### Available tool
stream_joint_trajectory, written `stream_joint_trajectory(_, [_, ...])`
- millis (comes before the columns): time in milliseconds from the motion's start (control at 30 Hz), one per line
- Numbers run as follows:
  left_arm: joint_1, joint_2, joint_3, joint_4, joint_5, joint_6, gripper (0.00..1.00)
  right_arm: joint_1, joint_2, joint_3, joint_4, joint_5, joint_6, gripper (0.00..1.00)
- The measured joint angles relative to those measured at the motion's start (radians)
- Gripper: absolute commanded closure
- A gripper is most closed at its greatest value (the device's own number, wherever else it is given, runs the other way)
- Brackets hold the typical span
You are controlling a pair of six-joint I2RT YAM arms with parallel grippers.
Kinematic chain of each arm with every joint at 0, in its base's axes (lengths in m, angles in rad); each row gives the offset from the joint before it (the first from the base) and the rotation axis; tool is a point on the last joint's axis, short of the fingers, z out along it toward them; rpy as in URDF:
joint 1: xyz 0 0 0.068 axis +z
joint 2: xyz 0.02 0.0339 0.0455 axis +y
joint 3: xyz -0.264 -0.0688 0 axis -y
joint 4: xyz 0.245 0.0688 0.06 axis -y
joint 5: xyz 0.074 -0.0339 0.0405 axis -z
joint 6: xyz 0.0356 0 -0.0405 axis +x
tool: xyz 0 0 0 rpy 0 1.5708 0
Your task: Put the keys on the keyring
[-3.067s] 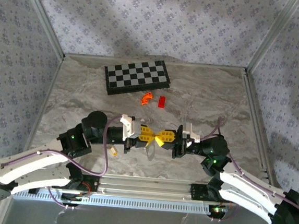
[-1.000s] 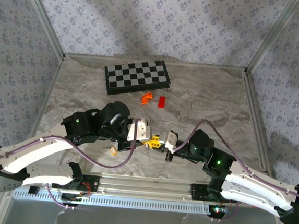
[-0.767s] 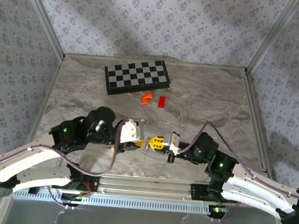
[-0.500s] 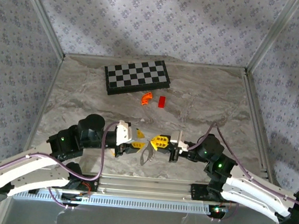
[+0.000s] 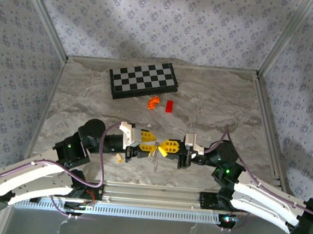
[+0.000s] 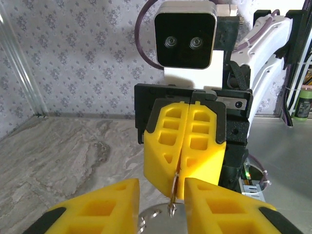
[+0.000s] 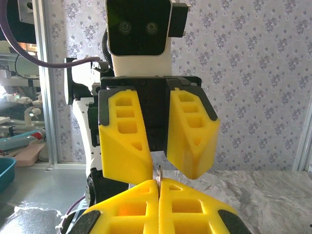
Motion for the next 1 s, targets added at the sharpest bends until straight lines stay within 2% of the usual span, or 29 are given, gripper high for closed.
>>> stream_joint_trajectory(333, [0.0, -0.001, -0.011, 0.025, 0.007, -0.016, 0.74, -0.007, 0.0, -0.008, 0.019, -0.011, 0.0, 1.0])
stream_joint_trajectory(533, [0.0, -0.001, -0.027, 0.034, 0.014, -0.027, 0.77, -0.013, -0.005, -0.009, 0.033, -0.015, 0.007, 1.0])
stream_joint_trajectory(1000, [0.0, -0.006, -0.028, 0.042, 0.049, -0.034, 0.94, -0.013, -0.005, -0.009, 0.047, -0.021, 0.023, 1.0])
